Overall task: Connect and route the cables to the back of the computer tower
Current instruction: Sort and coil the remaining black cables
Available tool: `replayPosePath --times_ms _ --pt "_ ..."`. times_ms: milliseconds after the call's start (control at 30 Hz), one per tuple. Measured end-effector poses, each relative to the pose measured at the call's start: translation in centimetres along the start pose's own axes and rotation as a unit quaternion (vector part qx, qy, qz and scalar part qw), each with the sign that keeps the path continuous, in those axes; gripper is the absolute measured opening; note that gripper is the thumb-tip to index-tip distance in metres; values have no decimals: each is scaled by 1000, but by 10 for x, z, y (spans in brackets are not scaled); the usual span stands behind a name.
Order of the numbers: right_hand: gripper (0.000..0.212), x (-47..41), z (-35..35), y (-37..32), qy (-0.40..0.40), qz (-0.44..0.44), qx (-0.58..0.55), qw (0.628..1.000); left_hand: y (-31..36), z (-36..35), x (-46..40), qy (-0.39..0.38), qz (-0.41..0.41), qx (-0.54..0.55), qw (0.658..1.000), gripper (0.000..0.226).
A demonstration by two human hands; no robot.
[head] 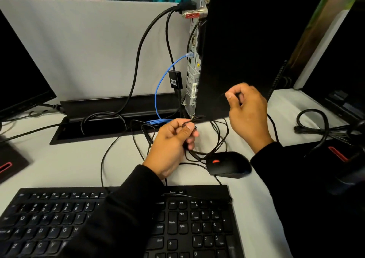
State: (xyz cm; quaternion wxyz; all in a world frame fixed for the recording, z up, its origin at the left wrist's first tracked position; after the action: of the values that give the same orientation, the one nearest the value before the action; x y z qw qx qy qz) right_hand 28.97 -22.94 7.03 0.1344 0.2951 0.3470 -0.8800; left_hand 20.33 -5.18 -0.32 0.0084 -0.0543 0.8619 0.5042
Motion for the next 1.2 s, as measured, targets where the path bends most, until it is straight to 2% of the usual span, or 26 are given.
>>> replayPosePath --times_ms 67,133,267,367,400,500,567,633,667,767,833,867,933,1100,1200 --pt "13 1 0 13 10 -68 -25 997 -1 -1 0 -22 13 63 998 19" --pt "16 3 -3 21 6 -105 -32 994 -4 0 -1 -16 25 53 998 28" --pt "13 2 -3 20 7 -114 -63 991 -9 -7 -5 24 33 -15 999 39" --pt "4 2 -2 20 19 -124 -97 987 -2 -16 -8 31 23 -33 999 30" --pt "14 4 -4 21 14 -136 -108 985 0 -17 -10 39 16 -31 999 27" --pt "58 12 -13 20 -26 -191 -113 975 6 -16 -20 100 -7 17 995 29" --pt "69 21 -18 15 -41 -197 -121 972 9 -9 -27 151 -10 86 985 30" --pt "69 32 -25 12 -96 -200 -141 965 10 -1 -32 184 -5 161 970 30" --pt "71 40 -33 10 -156 -196 -141 958 10 4 -33 196 -2 190 962 30" --pt "110 71 -56 -1 -351 -98 -63 929 8 19 -33 219 -1 238 946 28" --pt "129 77 -62 -2 -382 -49 -19 923 10 26 -32 217 -10 237 947 29" --pt "129 76 -63 -1 -385 -40 -6 922 11 28 -31 213 -14 223 951 30" --pt "116 72 -60 2 -392 -16 26 920 14 33 -30 201 -18 172 964 29" --pt "52 68 -41 11 -456 20 71 887 18 49 -27 186 -38 104 976 29" --pt "46 68 -36 13 -488 27 89 868 17 48 -23 174 -42 57 982 33"
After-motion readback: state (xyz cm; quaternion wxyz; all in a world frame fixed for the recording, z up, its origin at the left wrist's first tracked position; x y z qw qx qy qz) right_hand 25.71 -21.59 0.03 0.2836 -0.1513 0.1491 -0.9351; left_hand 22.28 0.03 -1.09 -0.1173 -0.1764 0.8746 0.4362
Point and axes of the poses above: each hand's wrist, its own x-axis away from the middle knuckle, its own z-axis out of the back of the hand, y = z × x, the point moved 6 cm from there along -x, towards the middle knuckle, and after that the axes turned 8 degrees about x, right-handed, at the moved point
